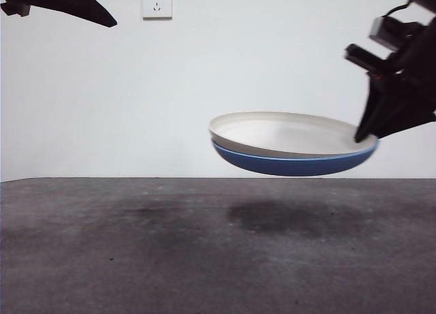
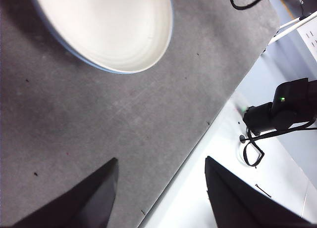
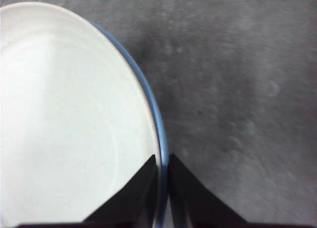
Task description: Pick up the white plate, put it on the blue plate, put it on desk
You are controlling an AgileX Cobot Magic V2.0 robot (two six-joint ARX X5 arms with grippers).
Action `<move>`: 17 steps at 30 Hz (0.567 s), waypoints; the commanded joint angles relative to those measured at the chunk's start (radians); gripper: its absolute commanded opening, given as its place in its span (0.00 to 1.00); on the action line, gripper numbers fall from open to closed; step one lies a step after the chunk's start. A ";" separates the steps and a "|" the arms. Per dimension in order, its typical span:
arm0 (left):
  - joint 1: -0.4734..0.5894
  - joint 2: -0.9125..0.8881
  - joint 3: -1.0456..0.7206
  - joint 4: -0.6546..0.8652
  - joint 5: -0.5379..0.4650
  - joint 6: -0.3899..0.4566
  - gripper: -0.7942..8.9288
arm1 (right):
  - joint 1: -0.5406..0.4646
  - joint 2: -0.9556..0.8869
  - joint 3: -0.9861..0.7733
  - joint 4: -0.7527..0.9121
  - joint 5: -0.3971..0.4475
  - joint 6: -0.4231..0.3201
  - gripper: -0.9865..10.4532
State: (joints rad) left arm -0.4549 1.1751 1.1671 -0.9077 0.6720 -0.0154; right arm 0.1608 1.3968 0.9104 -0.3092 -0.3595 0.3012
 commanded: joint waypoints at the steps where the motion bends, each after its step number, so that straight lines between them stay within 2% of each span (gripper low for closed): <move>1: -0.006 0.006 0.010 0.010 0.006 0.015 0.37 | 0.027 0.071 0.048 0.010 0.000 0.037 0.10; 17: -0.006 0.006 0.010 0.010 0.006 0.015 0.37 | 0.149 0.325 0.114 0.090 0.006 0.108 0.10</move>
State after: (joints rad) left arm -0.4549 1.1751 1.1671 -0.9077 0.6720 -0.0154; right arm 0.3023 1.7000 1.0054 -0.2359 -0.3473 0.3836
